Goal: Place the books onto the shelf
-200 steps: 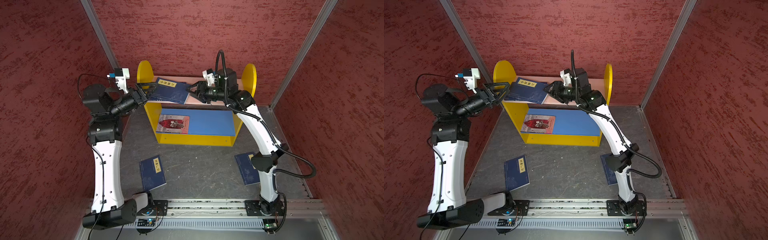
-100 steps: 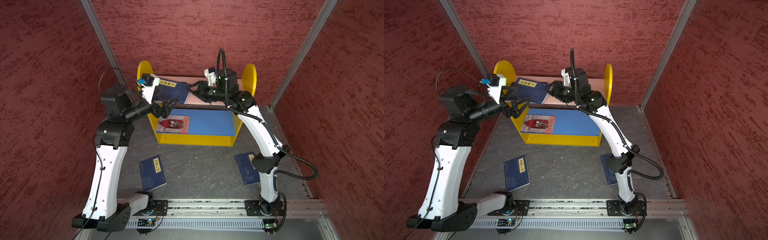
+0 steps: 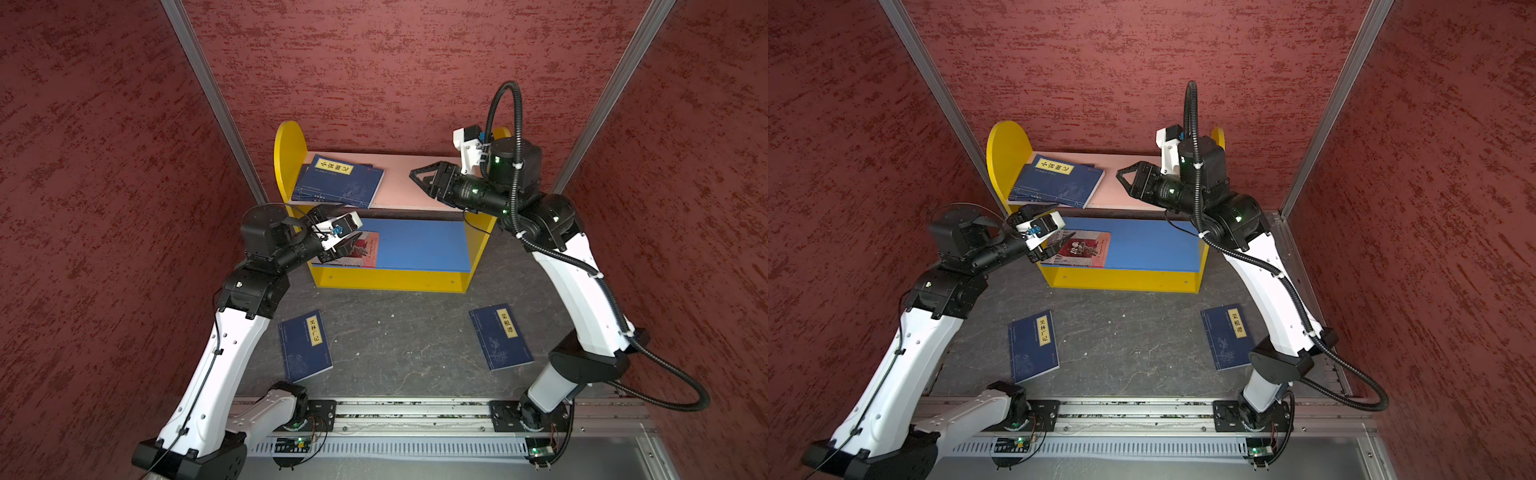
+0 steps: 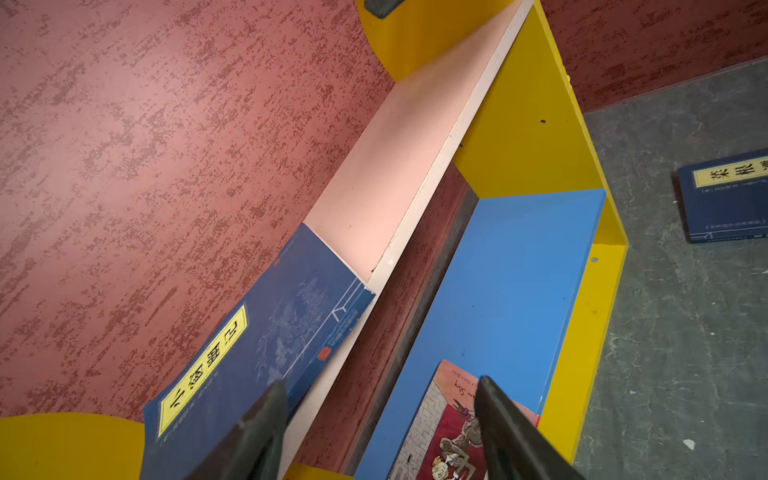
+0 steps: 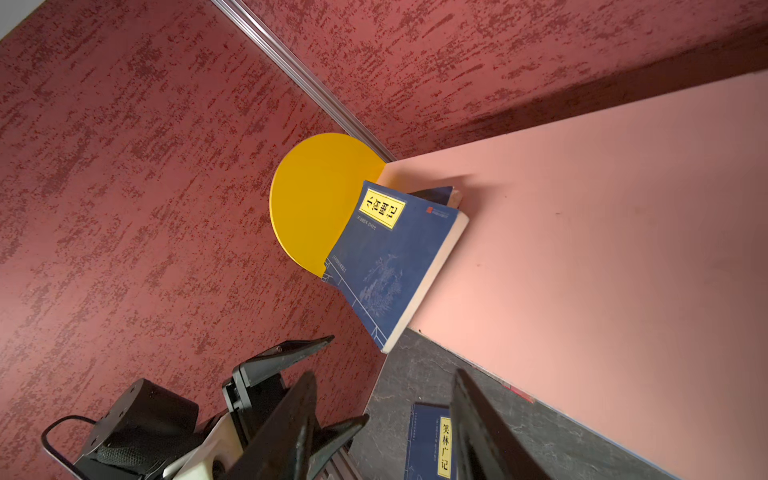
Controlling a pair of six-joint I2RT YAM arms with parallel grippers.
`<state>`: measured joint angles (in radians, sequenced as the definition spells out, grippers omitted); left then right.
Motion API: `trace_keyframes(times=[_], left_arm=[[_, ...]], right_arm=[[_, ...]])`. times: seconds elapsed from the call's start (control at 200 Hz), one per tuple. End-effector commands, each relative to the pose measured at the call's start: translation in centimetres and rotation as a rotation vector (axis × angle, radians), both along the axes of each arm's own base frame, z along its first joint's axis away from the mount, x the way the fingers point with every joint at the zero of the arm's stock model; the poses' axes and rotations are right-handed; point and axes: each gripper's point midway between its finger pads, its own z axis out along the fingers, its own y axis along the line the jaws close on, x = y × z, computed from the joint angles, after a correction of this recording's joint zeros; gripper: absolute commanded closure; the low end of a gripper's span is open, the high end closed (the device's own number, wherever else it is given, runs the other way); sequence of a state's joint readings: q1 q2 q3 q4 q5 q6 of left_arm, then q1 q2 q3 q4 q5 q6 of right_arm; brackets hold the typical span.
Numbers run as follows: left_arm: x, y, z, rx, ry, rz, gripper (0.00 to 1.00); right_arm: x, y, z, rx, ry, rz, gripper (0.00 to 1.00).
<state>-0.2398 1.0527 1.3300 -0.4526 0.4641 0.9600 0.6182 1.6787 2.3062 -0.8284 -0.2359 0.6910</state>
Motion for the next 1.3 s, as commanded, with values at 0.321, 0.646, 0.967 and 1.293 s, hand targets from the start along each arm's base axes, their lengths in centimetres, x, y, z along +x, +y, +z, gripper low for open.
trace_keyframes(times=[0.321, 0.646, 0.967, 1.293], left_arm=[[1.5, -1.0, 1.7, 0.113, -0.224, -0.039, 0.42], [2.3, -2.1, 1.3, 0.166, -0.261, -0.067, 0.45], [3.3, -2.6, 0.8, 0.207, -0.292, -0.057, 0.56], [3.9, -3.2, 1.2, 0.214, -0.309, -0.05, 0.6]], right_arm=[[-0.8, -0.7, 0.1, 0.0, -0.054, -0.006, 0.46], [-1.4, -1.0, 0.3, 0.017, -0.068, -0.005, 0.46], [-1.9, -1.3, 0.6, 0.038, -0.078, -0.004, 0.46], [-2.2, -1.5, 0.6, 0.045, -0.078, -0.004, 0.46]])
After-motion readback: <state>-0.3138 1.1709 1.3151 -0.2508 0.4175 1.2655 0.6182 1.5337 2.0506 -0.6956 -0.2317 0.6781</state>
